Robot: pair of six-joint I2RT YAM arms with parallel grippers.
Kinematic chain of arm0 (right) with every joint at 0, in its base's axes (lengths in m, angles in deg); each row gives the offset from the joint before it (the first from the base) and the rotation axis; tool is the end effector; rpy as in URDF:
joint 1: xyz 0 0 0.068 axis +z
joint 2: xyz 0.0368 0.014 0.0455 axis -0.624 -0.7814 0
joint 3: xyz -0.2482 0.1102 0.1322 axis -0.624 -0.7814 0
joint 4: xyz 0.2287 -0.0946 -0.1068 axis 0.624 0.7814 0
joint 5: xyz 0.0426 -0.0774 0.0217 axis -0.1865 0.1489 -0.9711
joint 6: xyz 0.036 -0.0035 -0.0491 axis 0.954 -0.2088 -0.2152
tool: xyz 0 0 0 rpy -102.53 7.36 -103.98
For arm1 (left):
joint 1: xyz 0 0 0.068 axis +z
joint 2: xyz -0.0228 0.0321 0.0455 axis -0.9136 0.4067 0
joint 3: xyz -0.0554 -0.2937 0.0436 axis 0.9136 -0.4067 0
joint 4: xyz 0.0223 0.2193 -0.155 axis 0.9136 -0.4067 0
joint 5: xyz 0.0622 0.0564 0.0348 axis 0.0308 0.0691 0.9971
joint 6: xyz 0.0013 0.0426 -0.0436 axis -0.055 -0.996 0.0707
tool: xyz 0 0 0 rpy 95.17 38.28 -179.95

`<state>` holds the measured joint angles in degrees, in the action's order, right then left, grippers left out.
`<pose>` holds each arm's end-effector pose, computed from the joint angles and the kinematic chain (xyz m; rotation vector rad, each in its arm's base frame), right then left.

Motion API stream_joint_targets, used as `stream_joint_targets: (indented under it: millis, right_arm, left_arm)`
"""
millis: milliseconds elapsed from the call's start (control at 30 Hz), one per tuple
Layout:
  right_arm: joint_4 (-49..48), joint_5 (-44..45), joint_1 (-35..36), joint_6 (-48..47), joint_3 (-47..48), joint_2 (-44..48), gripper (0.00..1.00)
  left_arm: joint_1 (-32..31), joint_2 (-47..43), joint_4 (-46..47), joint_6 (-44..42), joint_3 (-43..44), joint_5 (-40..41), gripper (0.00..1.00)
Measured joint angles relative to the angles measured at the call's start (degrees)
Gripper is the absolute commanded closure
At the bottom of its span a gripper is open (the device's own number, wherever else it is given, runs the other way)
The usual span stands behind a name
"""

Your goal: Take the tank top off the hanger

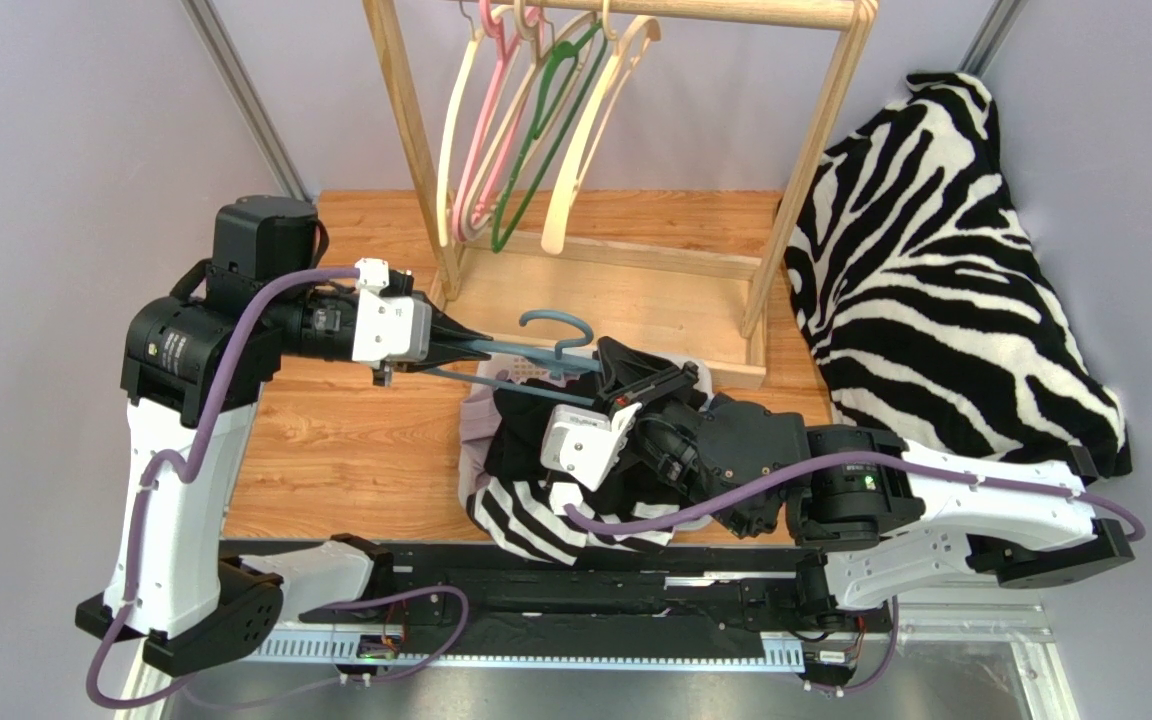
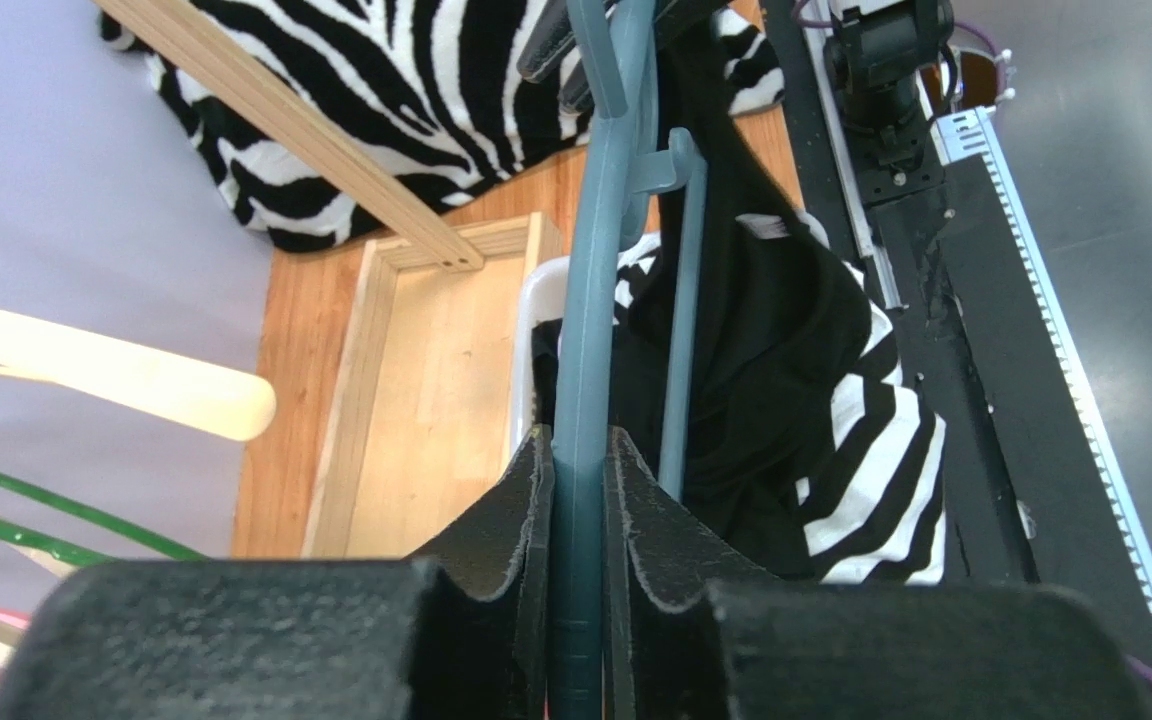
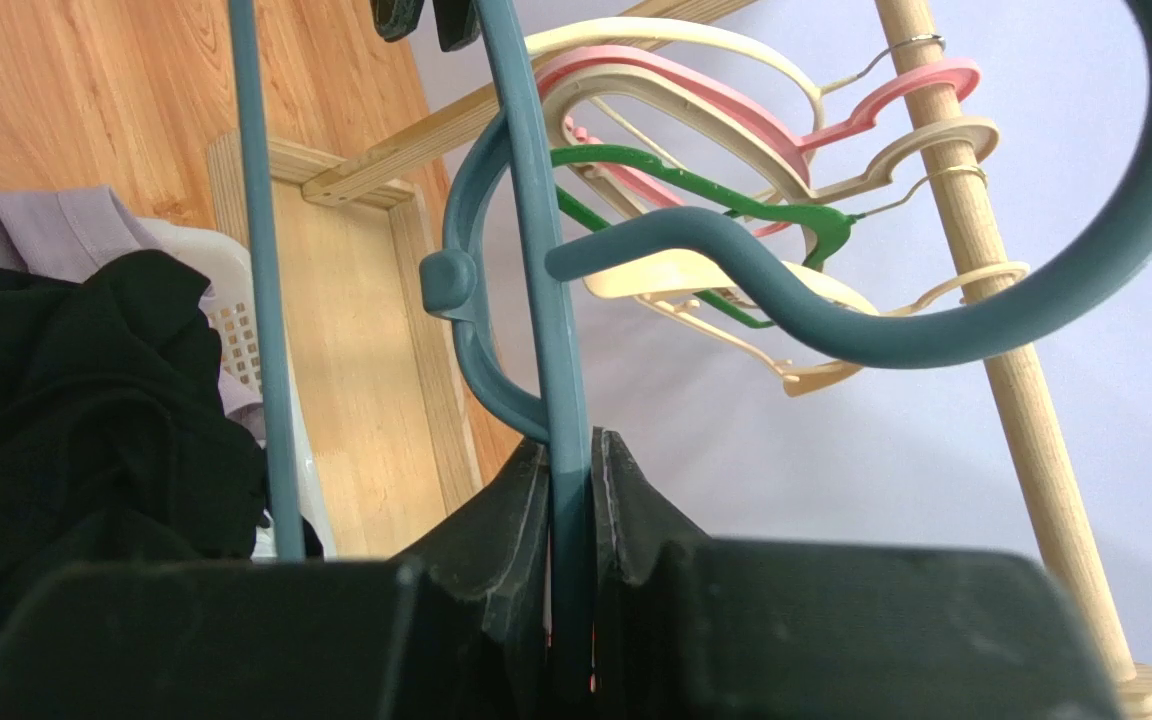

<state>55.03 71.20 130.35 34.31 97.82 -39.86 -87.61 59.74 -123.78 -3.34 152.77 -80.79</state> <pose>0.0258 0.2247 0.5083 -1.3785 1.0080 -0.2134 0.1100 -0.0861 0.5484 1.5700 1.1321 -0.7657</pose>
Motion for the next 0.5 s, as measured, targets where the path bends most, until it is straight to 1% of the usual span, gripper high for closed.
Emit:
stream_joint_targets:
  millis: [167,233,267,300,367,400,500]
  right_arm:
    - [-0.5,0.1,0.0,-0.8,0.0,0.0,1.0]
    - [-1.6,0.0,-0.1,-0.9,-1.0,0.0,0.8]
    - [-2.0,0.0,-0.1,-0.9,-1.5,0.0,0.68]
    - [-2.6,0.1,-0.3,-0.6,-2.2,-0.1,0.52]
    - [-4.0,0.5,-0.9,0.8,-2.7,-0.8,0.44]
    - [-4.6,0.9,-1.6,1.6,-2.8,-1.2,0.33]
    - [-6.2,1.0,-2.7,5.0,-2.8,-1.8,0.26]
  left_arm:
    - [-0.5,-0.7,0.2,1.7,-0.9,0.2,0.89]
    - [-0.5,-1.9,0.9,2.8,-2.4,0.7,1.0]
    - [-0.5,-2.7,1.2,3.9,-3.5,1.3,1.0]
    - [-0.5,-3.7,1.3,5.3,-4.8,1.9,1.0]
    - [-0.7,-5.7,1.7,9.7,-7.6,4.4,1.0]
    - [-0.8,-7.5,3.0,13.0,-9.9,6.9,1.0]
    - [-0.9,-10.8,6.7,18.3,-13.5,13.7,1.0]
